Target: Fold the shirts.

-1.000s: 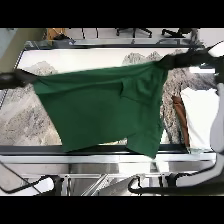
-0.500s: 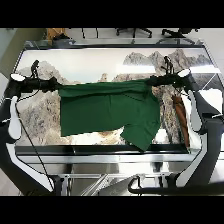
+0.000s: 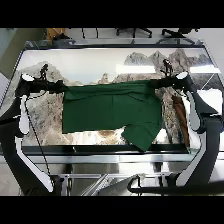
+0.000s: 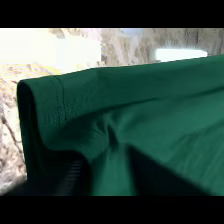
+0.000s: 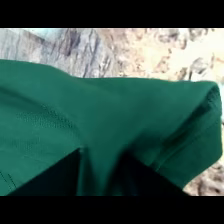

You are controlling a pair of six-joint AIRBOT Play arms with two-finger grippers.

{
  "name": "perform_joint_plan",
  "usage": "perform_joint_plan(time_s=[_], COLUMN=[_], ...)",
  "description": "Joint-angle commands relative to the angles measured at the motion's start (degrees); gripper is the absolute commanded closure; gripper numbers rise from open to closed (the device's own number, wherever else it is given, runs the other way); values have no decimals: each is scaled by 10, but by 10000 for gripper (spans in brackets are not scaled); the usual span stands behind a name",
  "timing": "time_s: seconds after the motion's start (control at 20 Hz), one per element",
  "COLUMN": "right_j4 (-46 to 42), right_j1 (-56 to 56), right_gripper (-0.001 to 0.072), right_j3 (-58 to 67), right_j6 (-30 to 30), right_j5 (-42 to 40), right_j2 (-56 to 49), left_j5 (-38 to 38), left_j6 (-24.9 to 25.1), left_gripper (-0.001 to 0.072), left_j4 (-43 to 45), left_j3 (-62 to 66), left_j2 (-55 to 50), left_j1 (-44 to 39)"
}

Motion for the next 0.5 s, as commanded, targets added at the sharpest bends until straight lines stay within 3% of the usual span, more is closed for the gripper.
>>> perform_joint_plan(time_s=[0.0,0.1,0.25,0.45], right_j4=[-3,-5,-24,-44], right_j1=[0,-9,-43,-90], right_gripper=[391,391,391,393], right_j3=[0,0,0,-38], right_j6=[3,10,65,112], right_j5=[12,43,141,277], right_j2=[15,51,121,196], left_j5=[-23,-68,-161,-214], left_j6=[-9,-50,-85,-95], left_gripper=[80,80,81,117], left_j4=[-2,-2,-1,111], left_j3=[15,55,92,-57], left_j2=[6,16,47,145], left_j1=[5,24,60,89])
